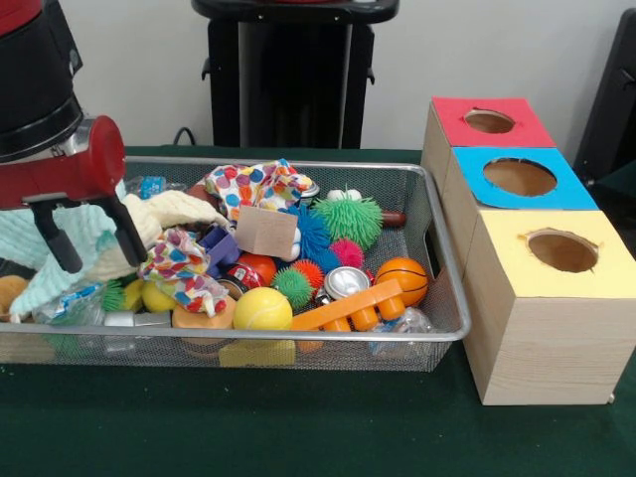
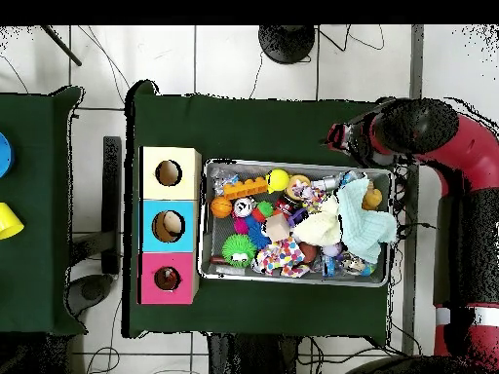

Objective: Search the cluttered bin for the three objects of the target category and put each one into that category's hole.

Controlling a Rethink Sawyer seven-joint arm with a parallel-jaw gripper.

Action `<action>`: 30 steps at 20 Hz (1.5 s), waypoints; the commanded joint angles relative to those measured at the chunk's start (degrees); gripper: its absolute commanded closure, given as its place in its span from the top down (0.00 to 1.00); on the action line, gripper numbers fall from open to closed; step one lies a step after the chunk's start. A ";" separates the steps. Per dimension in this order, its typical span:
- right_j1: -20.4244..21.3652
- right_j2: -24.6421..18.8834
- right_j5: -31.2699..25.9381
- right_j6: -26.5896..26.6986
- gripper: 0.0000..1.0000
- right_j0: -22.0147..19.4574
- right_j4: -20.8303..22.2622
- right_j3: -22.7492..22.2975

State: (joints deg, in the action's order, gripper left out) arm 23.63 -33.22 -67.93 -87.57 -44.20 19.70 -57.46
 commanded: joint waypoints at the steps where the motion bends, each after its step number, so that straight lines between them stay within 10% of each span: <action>1: 1.56 -2.65 -0.09 11.60 1.00 -2.59 -0.89 -1.81; 30: 2.22 -0.02 -1.57 15.93 1.00 -1.68 8.41 5.25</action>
State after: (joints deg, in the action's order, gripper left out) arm 26.46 -33.44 -67.96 -87.57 -47.06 23.83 -52.09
